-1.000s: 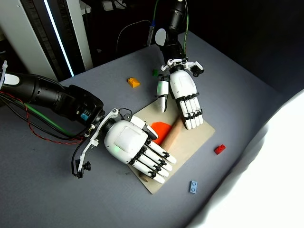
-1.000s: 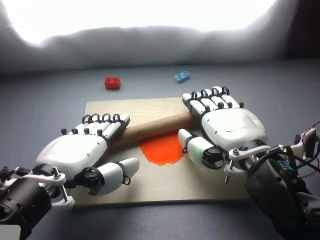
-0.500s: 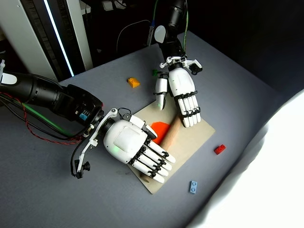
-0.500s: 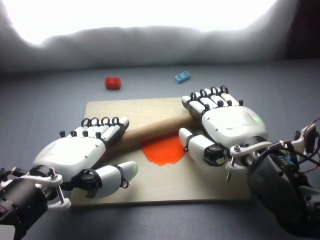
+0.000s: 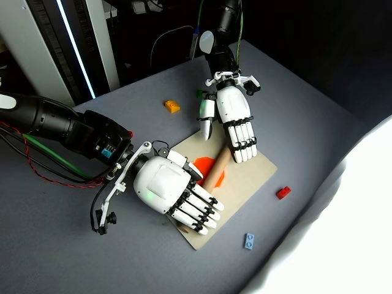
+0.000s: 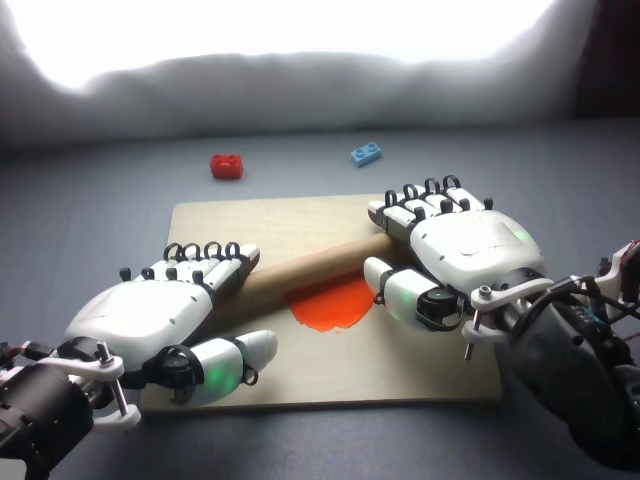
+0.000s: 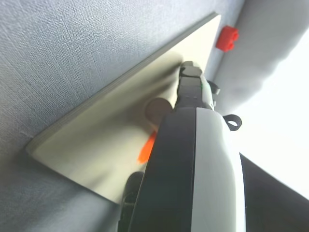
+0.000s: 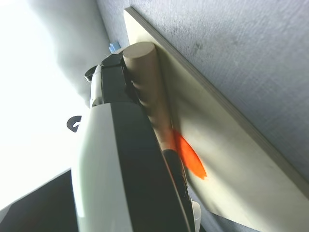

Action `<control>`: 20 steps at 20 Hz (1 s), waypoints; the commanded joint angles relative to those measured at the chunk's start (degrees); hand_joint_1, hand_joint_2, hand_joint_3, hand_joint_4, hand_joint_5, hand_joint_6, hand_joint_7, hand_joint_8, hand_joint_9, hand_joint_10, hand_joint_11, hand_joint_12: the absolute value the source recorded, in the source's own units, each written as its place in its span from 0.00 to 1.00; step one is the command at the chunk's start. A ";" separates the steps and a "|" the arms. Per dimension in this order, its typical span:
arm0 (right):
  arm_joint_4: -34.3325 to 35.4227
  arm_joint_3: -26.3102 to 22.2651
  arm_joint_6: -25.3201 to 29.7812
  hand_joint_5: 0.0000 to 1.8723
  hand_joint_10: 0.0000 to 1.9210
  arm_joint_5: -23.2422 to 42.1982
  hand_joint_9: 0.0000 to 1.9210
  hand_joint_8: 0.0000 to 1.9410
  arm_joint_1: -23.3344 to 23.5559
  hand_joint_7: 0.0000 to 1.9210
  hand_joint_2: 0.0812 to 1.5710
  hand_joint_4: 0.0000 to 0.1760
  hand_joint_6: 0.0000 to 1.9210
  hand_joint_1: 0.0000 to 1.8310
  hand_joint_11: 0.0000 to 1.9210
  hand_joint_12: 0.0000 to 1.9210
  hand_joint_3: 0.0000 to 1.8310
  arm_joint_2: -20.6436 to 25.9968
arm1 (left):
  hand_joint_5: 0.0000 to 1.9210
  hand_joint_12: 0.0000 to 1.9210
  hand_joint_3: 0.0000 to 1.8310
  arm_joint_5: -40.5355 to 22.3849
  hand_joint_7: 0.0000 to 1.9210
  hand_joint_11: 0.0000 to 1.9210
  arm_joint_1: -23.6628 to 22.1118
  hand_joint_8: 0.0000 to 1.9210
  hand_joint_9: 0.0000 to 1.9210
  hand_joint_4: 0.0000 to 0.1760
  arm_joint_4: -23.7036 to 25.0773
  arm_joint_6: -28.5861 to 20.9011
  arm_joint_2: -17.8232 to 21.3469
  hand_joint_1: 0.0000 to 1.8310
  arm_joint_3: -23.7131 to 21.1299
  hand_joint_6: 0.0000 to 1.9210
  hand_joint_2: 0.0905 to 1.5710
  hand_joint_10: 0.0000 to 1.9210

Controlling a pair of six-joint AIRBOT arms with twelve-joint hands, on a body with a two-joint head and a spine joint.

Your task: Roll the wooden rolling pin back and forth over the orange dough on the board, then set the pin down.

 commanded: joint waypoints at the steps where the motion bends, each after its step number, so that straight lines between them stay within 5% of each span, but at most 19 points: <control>1: -0.64 -0.48 -0.19 0.15 0.01 1.90 0.10 0.00 -0.24 0.14 1.00 0.00 0.01 0.00 0.00 0.33 0.06 0.26 | 0.04 0.01 0.00 -0.05 0.03 0.01 0.53 0.00 0.02 0.00 1.78 0.30 -0.02 0.00 -0.65 0.01 0.91 0.00; 6: -0.63 -2.48 -0.22 0.16 0.01 2.16 0.12 0.01 -0.28 0.16 1.00 0.00 0.01 0.00 0.00 0.39 0.06 1.51 | 0.05 0.02 0.00 0.32 0.05 0.01 0.54 0.01 0.04 0.00 1.92 0.30 1.06 0.00 -2.27 0.01 0.91 0.01; 13: -0.63 -5.27 -0.88 0.15 0.01 2.25 0.11 0.00 -0.31 0.14 1.00 0.00 0.01 0.00 0.00 0.34 0.06 3.31 | 0.04 0.08 0.00 1.53 0.05 0.00 1.73 0.00 0.04 0.00 2.29 0.09 2.34 0.00 -5.24 0.00 0.91 0.00; 20: -0.65 -6.81 -1.65 0.16 0.01 2.31 0.12 0.00 -0.34 0.15 1.00 0.00 0.01 0.00 0.00 0.36 0.06 4.08 | 0.03 0.02 0.00 2.80 0.02 0.00 2.78 0.00 0.02 0.00 3.63 -0.01 2.61 0.00 -6.60 0.00 0.91 0.00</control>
